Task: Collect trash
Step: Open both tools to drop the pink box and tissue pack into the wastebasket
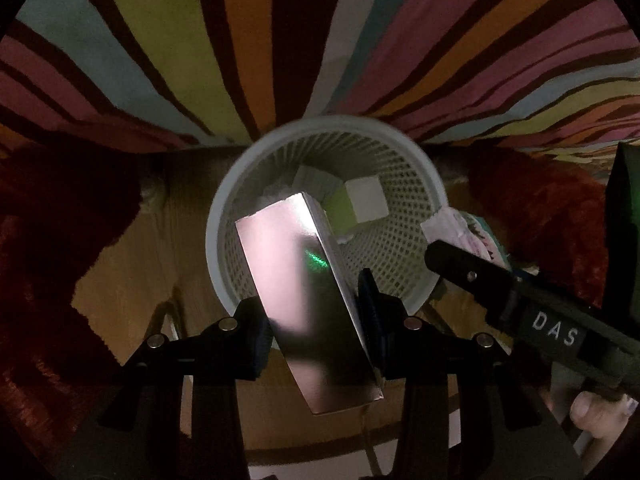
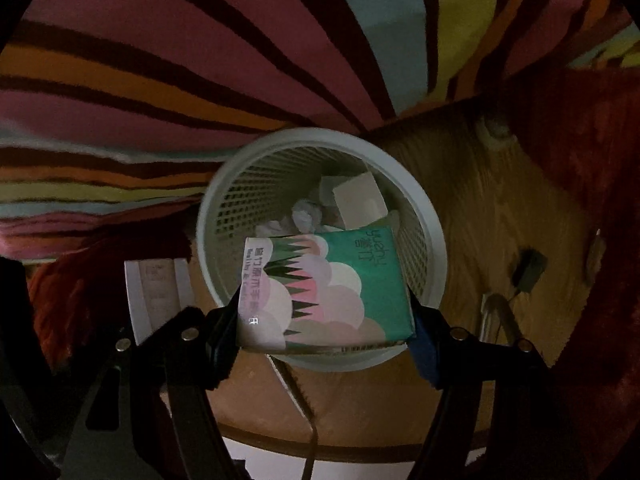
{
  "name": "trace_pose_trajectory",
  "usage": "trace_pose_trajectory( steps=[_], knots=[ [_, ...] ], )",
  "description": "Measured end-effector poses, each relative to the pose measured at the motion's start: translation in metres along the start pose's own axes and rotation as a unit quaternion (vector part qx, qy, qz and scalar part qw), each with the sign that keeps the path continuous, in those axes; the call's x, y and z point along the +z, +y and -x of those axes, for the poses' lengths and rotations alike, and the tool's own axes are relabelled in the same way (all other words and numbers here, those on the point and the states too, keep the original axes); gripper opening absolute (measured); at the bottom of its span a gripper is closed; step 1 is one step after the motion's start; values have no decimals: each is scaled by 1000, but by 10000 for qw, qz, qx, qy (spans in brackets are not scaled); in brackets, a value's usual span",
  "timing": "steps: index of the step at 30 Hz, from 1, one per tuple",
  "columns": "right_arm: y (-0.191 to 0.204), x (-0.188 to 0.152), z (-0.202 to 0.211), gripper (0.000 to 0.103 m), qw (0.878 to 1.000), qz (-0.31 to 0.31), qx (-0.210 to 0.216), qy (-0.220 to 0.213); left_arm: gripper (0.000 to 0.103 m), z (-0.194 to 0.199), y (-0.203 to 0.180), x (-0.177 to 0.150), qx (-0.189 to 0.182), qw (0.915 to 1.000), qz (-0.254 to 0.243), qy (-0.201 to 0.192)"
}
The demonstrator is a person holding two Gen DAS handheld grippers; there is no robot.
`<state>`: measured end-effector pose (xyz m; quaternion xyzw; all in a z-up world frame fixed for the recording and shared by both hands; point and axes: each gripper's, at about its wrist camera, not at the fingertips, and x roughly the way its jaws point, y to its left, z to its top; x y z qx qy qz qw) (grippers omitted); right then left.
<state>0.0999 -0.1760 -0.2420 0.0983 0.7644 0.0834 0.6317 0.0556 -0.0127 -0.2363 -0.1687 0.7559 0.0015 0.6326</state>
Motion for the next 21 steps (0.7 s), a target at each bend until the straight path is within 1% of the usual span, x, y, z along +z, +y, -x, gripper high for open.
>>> trace_pose_trajectory(
  steps=[4, 8, 14, 18, 19, 20, 21],
  knots=[
    [-4, 6, -16, 67, 9997, -162, -87, 164, 39, -13, 2, 1, 44, 9997, 65, 214],
    [-9, 8, -25, 67, 9991, -265, -68, 318, 39, -24, 1, 2, 68, 9993, 89, 355],
    [-9, 10, -33, 67, 9987, -280, -69, 417, 40, -36, 1, 4, 105, 9983, 106, 557],
    [-5, 12, -40, 69, 9981, -262, 78, 554, 42, -48, 1, 6, 104, 9966, 109, 811],
    [-5, 12, -43, 81, 9977, -268, 105, 614, 55, -52, 1, 7, 105, 9959, 132, 886],
    [-5, 11, -45, 88, 9976, -274, 66, 636, 75, -54, 2, 7, 122, 9955, 157, 927],
    [-6, 10, -45, 92, 9976, -273, 26, 629, 80, -56, 3, 8, 144, 9952, 187, 949]
  ],
)
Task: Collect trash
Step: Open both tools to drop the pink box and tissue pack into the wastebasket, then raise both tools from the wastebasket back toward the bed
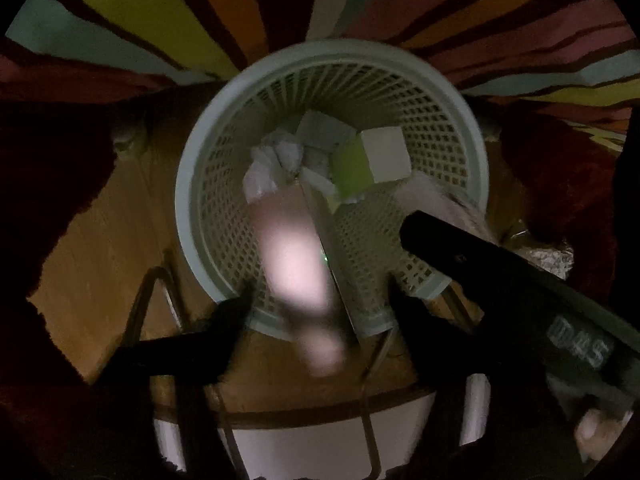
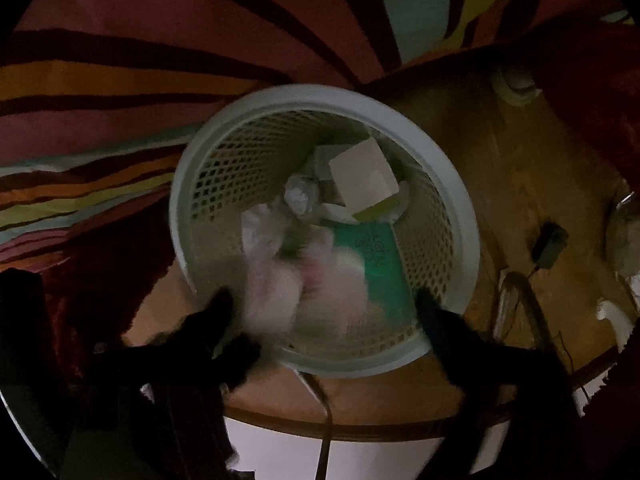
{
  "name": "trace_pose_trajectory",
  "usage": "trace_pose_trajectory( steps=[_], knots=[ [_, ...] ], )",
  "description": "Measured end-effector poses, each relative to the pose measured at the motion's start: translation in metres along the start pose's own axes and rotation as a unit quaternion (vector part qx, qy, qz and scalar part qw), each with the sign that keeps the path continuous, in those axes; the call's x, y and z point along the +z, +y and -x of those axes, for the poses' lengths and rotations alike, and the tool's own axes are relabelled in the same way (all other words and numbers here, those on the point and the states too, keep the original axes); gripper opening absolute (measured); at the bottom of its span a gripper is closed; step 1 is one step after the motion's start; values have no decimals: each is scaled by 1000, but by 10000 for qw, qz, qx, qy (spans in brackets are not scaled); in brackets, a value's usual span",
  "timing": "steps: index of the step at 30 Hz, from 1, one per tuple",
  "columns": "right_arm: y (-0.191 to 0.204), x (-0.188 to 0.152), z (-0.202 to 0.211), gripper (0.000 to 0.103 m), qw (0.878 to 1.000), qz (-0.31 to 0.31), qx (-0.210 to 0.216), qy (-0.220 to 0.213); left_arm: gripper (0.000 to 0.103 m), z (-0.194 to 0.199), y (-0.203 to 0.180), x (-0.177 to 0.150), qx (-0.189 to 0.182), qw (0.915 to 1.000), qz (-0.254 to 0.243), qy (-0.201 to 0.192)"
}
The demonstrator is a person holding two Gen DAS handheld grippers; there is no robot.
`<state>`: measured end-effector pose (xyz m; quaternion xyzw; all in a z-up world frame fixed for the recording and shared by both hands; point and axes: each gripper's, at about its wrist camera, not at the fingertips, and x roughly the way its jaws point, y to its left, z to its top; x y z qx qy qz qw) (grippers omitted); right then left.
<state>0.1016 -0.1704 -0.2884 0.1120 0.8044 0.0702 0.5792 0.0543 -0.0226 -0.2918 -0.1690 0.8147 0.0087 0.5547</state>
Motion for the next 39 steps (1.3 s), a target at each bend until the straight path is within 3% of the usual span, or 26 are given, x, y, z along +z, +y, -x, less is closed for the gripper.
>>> trace_pose_trajectory(
  steps=[6, 11, 15, 20, 30, 39],
  knots=[
    [0, 0, 2, 92, 9999, -27, -120, -89, 81, 4, 4, 1, -47, 9999, 103, -89],
    [2, -3, 16, 95, 9992, 17, -140, -366, 81, 20, 5, -3, -111, 9990, 86, -434],
    [12, -10, 45, 95, 9956, 303, -140, -881, 81, 44, 4, -9, -138, 9964, -18, -835],
    [28, -26, 88, 95, 9816, 836, -343, -1682, 80, 77, 3, -20, -24, 9901, -201, -1390],
    [46, -58, 150, 95, 9430, 1496, -671, -2896, 81, 147, 2, -53, 429, 9574, -498, -2810],
    [46, -84, 197, 95, 9053, 1602, -757, -3861, 81, 184, 1, -78, 466, 9327, -555, -3534]
  ],
)
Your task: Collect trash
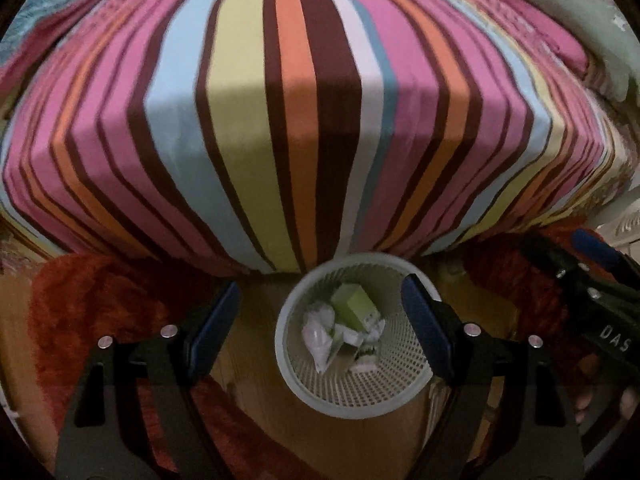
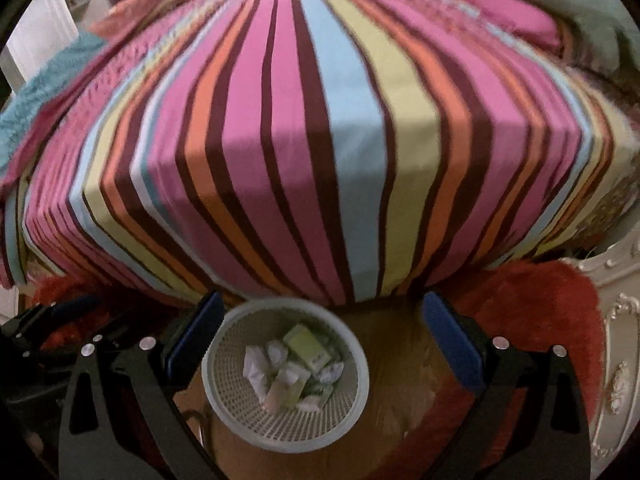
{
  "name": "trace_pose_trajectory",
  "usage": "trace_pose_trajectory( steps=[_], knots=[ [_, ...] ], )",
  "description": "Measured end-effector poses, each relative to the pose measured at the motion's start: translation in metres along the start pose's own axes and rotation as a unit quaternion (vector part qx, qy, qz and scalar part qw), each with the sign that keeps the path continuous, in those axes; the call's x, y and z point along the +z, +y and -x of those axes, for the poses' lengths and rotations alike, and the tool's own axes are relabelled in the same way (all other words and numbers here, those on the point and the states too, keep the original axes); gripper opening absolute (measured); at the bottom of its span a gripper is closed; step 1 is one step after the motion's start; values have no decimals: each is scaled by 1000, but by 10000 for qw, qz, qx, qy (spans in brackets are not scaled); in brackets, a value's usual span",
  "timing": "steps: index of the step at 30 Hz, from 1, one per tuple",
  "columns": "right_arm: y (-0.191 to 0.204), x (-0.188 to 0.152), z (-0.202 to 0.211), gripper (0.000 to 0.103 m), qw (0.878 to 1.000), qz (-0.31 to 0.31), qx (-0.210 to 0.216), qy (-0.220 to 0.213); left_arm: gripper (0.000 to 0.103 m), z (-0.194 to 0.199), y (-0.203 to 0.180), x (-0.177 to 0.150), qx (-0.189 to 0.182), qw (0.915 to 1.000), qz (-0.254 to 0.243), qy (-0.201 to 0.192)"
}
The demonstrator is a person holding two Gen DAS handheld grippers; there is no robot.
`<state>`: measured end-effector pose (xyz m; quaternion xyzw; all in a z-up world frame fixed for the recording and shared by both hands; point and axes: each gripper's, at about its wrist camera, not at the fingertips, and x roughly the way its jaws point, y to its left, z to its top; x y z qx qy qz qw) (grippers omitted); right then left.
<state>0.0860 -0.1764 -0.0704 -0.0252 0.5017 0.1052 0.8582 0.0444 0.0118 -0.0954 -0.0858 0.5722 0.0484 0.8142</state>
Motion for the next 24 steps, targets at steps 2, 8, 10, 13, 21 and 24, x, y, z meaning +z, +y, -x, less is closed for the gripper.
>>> trace_pose_trajectory(
  steps=[2, 8, 10, 13, 21, 24],
  knots=[
    [-3, 2, 10, 95, 9999, -41, 4, -164, 80, 11, 2, 2, 14, 9999, 27, -166],
    [-7, 5, 31, 95, 9989, -77, -38, -466, 81, 44, 2, 7, 80, 9978, 44, -657],
    [-6, 5, 38, 95, 9984, -82, -51, -558, 81, 54, 1, 8, 97, 9968, 33, -788],
    [-6, 7, 51, 95, 9970, -108, -86, -760, 80, 68, -1, 9, 106, 9951, 4, -987],
    [4, 13, 83, 95, 9926, 29, -81, -1212, 81, 96, -7, 9, 203, 9895, -107, -1425],
    [8, 14, 87, 95, 9920, 115, -68, -1259, 80, 105, -6, 10, 199, 9882, -95, -1514]
  ],
)
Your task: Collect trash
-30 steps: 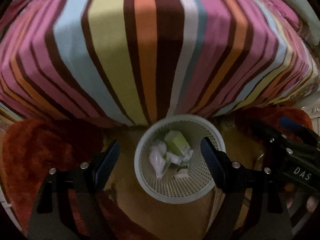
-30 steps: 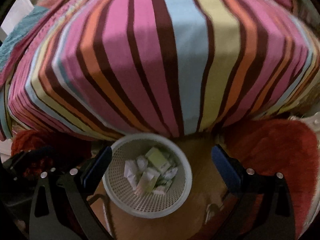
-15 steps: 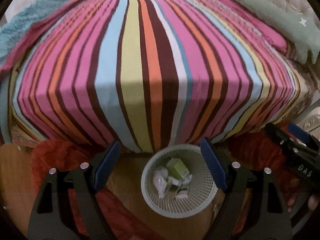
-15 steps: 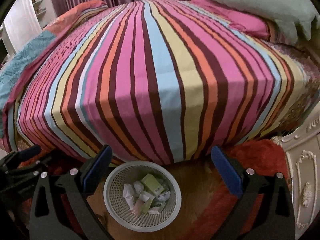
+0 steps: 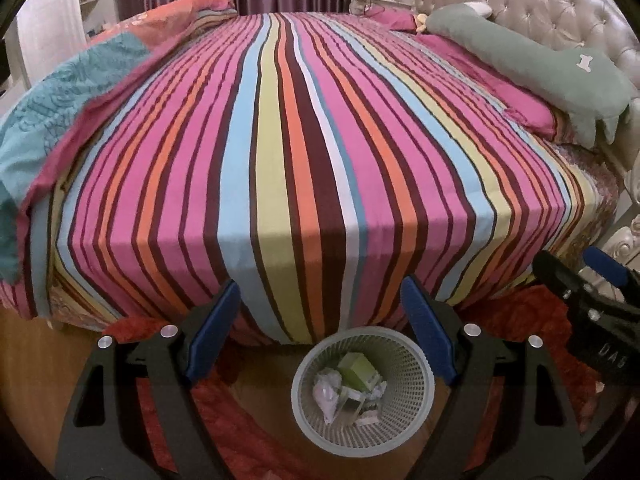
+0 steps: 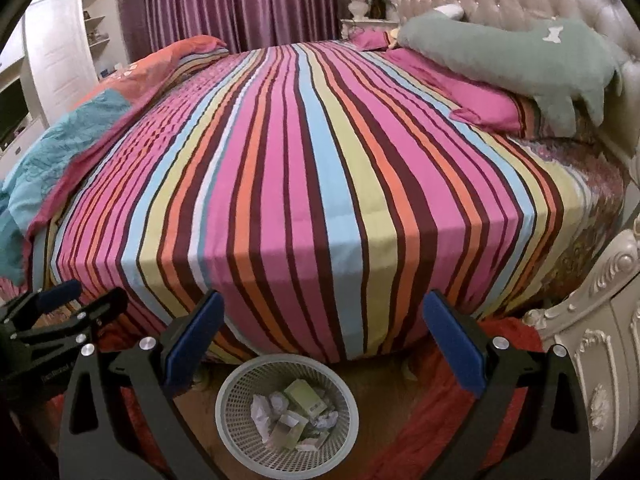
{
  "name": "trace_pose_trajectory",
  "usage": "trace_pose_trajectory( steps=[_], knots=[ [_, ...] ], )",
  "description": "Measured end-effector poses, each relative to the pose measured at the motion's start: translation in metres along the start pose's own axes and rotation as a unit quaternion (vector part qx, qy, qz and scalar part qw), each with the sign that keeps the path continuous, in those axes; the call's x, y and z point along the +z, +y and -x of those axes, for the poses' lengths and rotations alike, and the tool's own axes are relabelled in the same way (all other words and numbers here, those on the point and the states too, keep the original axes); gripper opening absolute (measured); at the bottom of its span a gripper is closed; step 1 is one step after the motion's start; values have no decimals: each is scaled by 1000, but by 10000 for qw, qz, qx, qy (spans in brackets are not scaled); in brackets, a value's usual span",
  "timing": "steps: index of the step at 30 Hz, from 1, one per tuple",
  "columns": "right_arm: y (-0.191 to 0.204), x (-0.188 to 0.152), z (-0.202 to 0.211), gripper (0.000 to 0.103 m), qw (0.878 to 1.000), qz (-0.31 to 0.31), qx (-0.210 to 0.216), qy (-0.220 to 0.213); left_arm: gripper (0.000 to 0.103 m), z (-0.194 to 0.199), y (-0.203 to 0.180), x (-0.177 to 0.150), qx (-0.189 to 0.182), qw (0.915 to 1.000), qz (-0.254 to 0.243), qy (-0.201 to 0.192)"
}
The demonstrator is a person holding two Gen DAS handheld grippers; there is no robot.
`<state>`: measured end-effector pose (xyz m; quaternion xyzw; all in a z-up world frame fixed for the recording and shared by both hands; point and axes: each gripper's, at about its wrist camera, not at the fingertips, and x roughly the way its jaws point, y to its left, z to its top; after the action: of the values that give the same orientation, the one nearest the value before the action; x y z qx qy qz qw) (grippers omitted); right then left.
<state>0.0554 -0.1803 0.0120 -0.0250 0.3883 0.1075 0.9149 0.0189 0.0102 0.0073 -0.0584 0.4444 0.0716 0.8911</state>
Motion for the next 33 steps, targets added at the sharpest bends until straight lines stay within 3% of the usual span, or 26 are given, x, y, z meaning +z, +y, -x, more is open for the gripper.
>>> trace_pose_trajectory(
  steps=[8, 33],
  knots=[
    [-1, 0, 5, 95, 9999, -25, -3, -103, 81, 14, -1, 4, 116, 9997, -79, -212],
    [3, 3, 13, 95, 9995, 85, 2, -316, 80, 22, -3, 9, 130, 9994, -80, -325]
  ],
)
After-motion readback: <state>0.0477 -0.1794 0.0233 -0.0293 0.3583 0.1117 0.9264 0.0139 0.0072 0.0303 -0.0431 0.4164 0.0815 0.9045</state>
